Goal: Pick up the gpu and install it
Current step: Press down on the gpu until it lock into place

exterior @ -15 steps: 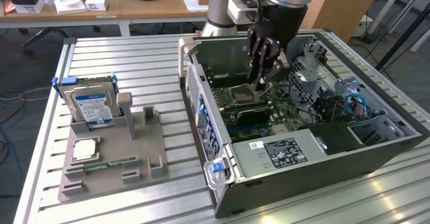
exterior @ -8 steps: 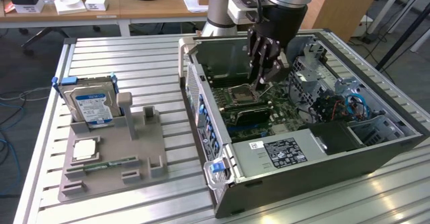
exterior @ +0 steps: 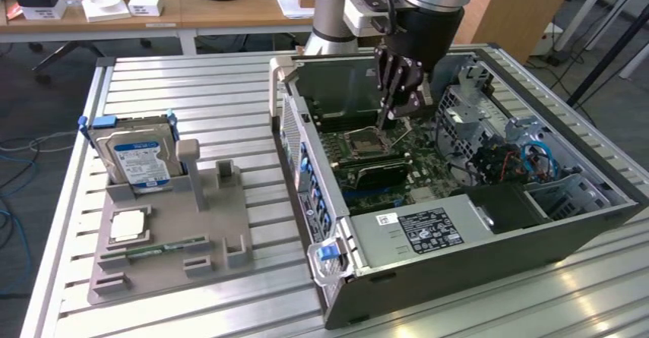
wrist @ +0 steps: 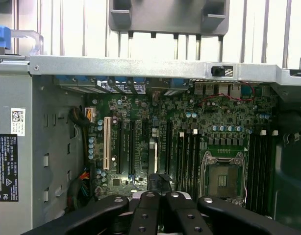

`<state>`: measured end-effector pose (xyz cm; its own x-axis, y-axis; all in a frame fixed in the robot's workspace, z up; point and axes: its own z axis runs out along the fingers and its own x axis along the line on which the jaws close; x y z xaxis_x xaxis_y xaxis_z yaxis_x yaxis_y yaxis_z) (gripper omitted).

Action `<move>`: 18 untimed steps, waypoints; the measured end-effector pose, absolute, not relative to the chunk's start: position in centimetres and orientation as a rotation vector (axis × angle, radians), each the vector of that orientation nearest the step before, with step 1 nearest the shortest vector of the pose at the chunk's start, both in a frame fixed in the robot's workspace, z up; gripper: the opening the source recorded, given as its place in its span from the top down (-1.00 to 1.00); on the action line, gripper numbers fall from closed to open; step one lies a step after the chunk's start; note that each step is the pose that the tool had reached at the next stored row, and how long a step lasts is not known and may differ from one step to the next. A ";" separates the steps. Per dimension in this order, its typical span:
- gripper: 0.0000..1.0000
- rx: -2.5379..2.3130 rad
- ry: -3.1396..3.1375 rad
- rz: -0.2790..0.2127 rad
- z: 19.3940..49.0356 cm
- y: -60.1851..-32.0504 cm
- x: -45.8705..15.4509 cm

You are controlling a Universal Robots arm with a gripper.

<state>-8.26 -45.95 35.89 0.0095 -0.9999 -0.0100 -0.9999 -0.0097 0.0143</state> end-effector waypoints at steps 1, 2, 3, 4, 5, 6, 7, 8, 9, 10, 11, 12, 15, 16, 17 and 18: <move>0.80 2.230 -2.208 -0.027 35.9 -45.9 -8.3; 0.80 2.230 -2.209 -0.027 35.8 -45.9 -8.3; 0.80 2.230 -2.208 -0.027 35.8 -45.9 -8.3; 0.80 2.230 -2.208 -0.027 35.8 -45.9 -8.3; 0.80 2.230 -2.208 -0.027 35.8 -45.9 -8.3; 0.80 2.230 -2.208 -0.027 35.8 -45.9 -8.3; 0.80 2.230 -2.208 -0.027 35.8 -45.9 -8.3; 0.80 2.230 -2.208 -0.027 35.8 -45.9 -8.3; 0.80 2.230 -2.208 -0.027 35.8 -45.9 -8.3; 0.80 2.230 -2.208 -0.027 35.8 -45.9 -8.3; 0.80 2.230 -2.209 -0.027 35.8 -45.9 -8.3; 0.80 2.230 -2.208 -0.027 35.8 -45.9 -8.3; 0.80 2.230 -2.209 -0.027 35.8 -45.9 -8.3; 0.80 2.230 -2.208 -0.027 35.8 -45.9 -8.3; 0.80 2.230 -2.208 -0.027 35.8 -45.9 -8.3; 0.80 2.230 -2.208 -0.027 35.8 -45.9 -8.3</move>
<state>-8.26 -45.95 35.80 0.0095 -0.9999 -0.0100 -0.9998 -0.0097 0.0144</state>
